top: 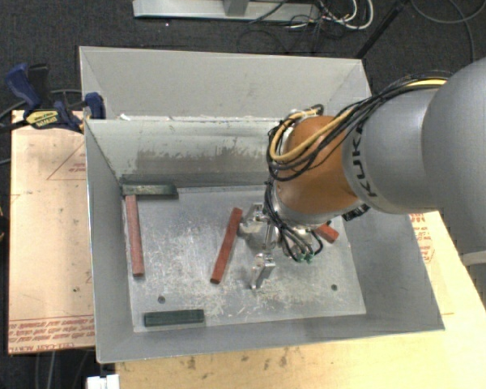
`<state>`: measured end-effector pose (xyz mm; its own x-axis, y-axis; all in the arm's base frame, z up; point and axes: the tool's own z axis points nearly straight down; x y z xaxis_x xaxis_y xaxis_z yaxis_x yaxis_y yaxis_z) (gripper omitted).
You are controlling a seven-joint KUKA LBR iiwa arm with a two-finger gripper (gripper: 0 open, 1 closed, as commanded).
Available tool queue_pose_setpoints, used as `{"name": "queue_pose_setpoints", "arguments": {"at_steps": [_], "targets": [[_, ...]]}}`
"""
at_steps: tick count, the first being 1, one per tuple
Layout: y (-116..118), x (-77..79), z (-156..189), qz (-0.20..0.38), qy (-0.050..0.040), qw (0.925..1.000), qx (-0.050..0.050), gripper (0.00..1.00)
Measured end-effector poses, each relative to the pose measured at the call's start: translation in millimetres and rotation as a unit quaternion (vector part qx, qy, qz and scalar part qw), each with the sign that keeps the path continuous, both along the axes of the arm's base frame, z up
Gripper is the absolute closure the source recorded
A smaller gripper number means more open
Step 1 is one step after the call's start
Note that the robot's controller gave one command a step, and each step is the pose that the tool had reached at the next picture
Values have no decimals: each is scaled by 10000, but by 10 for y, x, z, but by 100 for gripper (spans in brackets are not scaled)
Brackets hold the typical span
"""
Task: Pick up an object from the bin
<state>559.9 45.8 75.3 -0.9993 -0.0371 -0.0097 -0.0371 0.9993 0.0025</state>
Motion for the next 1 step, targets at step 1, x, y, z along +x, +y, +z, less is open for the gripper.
{"name": "queue_pose_setpoints", "arguments": {"at_steps": [1], "targets": [[0, 0, 0, -1, -1, 10000, 0, 0]]}}
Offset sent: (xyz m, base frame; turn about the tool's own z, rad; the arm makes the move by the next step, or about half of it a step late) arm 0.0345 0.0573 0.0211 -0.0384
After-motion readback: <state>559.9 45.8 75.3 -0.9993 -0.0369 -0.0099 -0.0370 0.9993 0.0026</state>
